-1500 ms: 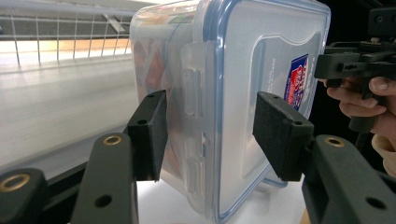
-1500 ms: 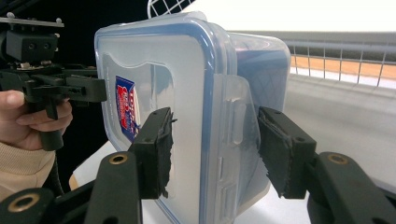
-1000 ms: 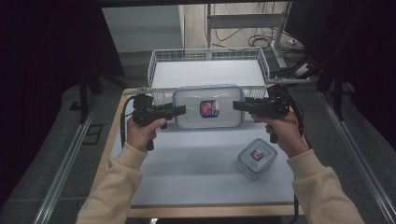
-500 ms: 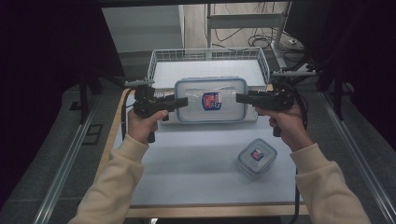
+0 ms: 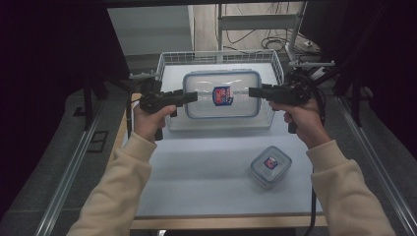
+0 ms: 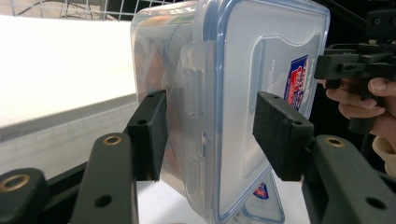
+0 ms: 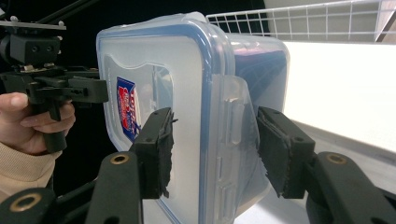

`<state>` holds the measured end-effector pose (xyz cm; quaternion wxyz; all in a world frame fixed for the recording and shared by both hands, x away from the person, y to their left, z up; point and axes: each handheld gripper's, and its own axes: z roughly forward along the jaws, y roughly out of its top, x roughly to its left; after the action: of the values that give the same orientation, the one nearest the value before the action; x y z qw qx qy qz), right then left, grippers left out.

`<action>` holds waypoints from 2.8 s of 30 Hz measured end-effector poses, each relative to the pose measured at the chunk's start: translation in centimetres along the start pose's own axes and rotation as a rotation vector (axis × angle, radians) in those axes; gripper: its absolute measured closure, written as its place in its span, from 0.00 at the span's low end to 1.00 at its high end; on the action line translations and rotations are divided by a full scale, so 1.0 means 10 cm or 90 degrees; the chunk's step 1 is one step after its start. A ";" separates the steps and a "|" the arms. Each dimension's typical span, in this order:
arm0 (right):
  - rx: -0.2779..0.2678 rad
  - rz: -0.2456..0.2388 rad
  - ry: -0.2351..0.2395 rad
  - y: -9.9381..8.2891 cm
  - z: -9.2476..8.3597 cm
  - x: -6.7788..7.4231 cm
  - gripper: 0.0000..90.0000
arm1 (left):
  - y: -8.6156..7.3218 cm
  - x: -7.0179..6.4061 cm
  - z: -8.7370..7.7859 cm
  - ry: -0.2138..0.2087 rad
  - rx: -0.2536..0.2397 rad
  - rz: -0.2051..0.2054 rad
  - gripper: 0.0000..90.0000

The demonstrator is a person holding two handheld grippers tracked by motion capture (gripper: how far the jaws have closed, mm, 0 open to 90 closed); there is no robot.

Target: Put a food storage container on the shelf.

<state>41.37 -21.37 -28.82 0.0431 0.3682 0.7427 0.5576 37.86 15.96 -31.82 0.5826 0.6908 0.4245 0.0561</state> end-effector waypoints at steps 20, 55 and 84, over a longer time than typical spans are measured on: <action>-0.001 0.016 -0.002 0.46 0.17 -0.28 0.52 | 0.52 0.23 0.21 0.003 0.003 0.000 0.51; 0.032 0.081 -0.004 0.58 0.67 -0.76 0.51 | 0.60 0.80 0.55 0.008 0.013 -0.067 0.51; -0.030 0.163 -0.115 0.59 0.73 -0.72 0.35 | 0.55 0.94 0.63 0.034 -0.019 -0.149 0.44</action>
<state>53.03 -19.21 -28.97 0.0467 0.5072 0.6697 0.5404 50.31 17.55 -33.05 0.5838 0.6260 0.5168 0.0119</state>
